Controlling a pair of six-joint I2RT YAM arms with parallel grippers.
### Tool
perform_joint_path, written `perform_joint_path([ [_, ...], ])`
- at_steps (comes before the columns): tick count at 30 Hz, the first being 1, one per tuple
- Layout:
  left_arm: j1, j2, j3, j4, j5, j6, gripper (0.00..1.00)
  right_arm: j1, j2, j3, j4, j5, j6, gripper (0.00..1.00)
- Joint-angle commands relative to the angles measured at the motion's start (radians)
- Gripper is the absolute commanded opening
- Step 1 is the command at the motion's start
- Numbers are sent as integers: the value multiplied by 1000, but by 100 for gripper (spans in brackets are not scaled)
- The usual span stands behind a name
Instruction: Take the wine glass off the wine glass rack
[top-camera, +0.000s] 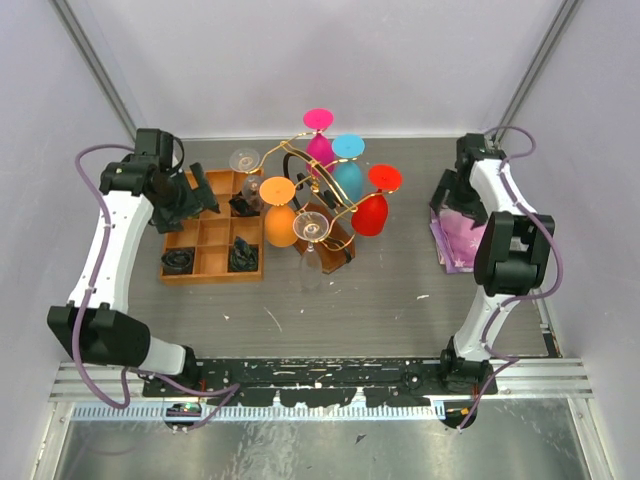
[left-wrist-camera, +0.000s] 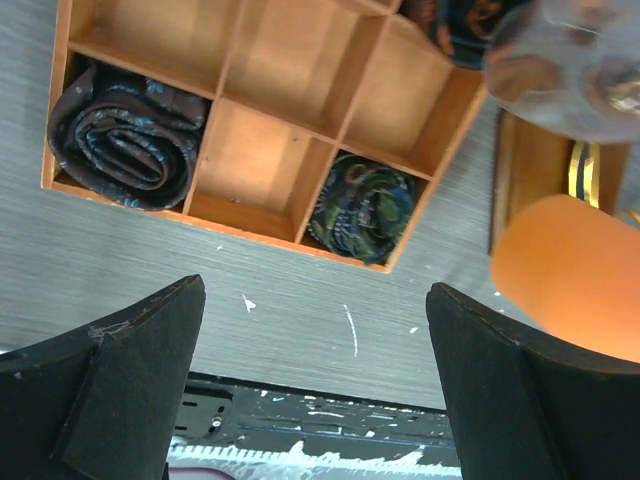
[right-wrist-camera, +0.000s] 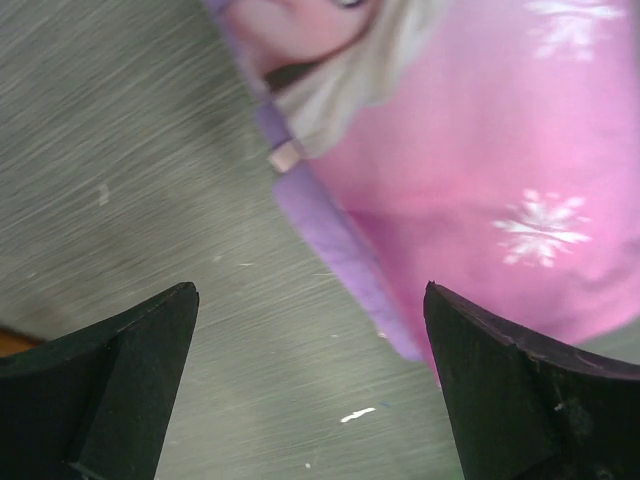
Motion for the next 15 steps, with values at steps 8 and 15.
perform_joint_path([
  [8,92,146,-111,88,-14,-14,99,-109,100,-41,33,-100,-23,100],
  [15,94,341,26,24,-160,5,99,-131,39,-53,61,-107,-17,100],
])
